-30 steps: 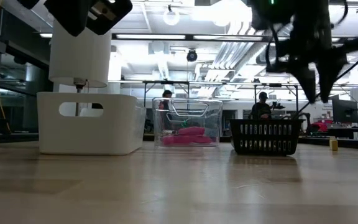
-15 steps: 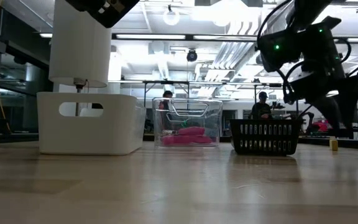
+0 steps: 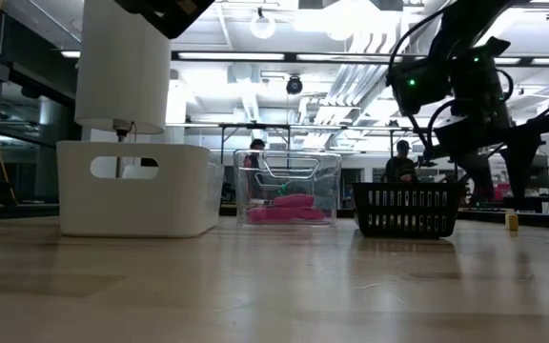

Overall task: Pick & Place School Supplies
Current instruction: Put the right yellow eraser into the black bin

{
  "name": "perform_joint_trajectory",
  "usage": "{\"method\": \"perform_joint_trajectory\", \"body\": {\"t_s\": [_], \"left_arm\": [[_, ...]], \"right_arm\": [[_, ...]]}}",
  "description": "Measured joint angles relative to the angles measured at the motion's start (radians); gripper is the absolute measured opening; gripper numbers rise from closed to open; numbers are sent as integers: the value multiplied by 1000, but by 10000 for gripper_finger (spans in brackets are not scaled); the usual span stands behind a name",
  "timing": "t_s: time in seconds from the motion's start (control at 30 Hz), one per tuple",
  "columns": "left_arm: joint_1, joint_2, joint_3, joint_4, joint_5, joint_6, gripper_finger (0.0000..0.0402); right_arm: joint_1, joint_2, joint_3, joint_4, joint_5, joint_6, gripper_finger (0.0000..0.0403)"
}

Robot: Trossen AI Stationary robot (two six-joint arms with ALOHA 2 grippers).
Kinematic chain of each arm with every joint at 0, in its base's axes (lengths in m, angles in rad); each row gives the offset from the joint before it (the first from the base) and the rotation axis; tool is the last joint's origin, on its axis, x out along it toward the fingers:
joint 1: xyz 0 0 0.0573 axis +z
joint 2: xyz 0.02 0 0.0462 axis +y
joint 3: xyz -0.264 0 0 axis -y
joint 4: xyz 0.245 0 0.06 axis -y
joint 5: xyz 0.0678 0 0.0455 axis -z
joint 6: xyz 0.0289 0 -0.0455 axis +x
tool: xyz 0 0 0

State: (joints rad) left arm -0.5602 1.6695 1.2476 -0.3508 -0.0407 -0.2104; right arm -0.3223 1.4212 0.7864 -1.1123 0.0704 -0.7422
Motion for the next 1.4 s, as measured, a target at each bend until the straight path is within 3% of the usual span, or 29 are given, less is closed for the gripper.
{"method": "perform_joint_trajectory", "body": {"t_s": [0.2,0.33,1.0,1.17,1.4], "left_arm": [[0,0,0,0,-19,-17,137],[0,0,0,0,-19,-31,137],[0,0,0,1,-21,-38,137],[0,0,0,1,-21,-38,137],[0,0,0,15,-37,-31,137]], "right_arm": [[-46,0,0,31,13,-61,207],[-69,0,0,33,13,-74,217],[-80,0,-145,202,33,-137,210],[-80,0,-170,218,96,-146,209],[-80,0,-170,220,114,-146,158]]}}
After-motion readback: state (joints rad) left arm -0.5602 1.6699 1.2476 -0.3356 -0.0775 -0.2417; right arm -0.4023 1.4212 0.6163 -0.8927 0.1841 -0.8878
